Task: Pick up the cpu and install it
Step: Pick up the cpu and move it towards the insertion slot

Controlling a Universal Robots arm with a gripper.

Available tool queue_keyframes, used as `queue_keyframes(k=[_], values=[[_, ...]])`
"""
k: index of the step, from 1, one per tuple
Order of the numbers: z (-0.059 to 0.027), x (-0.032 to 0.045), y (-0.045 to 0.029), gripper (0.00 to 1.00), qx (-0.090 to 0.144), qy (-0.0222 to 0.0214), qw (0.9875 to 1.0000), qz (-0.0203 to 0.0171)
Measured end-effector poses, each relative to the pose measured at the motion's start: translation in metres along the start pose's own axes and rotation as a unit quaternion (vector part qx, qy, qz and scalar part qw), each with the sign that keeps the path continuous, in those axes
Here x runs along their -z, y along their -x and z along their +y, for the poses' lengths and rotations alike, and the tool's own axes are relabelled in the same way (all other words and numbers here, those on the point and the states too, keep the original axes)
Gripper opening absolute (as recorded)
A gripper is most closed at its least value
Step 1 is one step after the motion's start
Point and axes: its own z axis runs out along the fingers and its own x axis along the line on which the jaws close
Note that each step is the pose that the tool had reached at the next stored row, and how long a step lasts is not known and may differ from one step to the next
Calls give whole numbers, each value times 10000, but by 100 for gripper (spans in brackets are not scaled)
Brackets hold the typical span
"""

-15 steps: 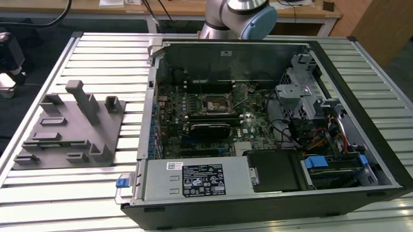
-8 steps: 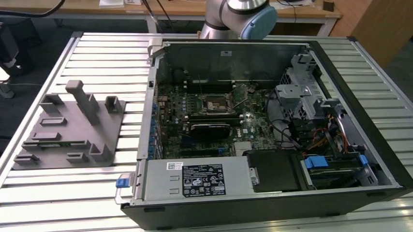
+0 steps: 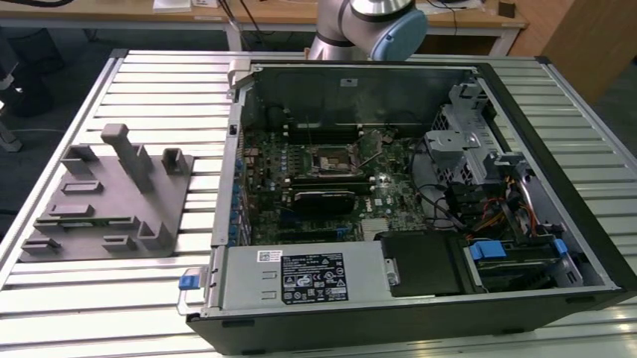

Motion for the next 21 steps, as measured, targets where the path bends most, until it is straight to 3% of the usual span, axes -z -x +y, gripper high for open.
queue_keyframes(k=[21], values=[[36,536,19,54,5,0,10000,-88]])
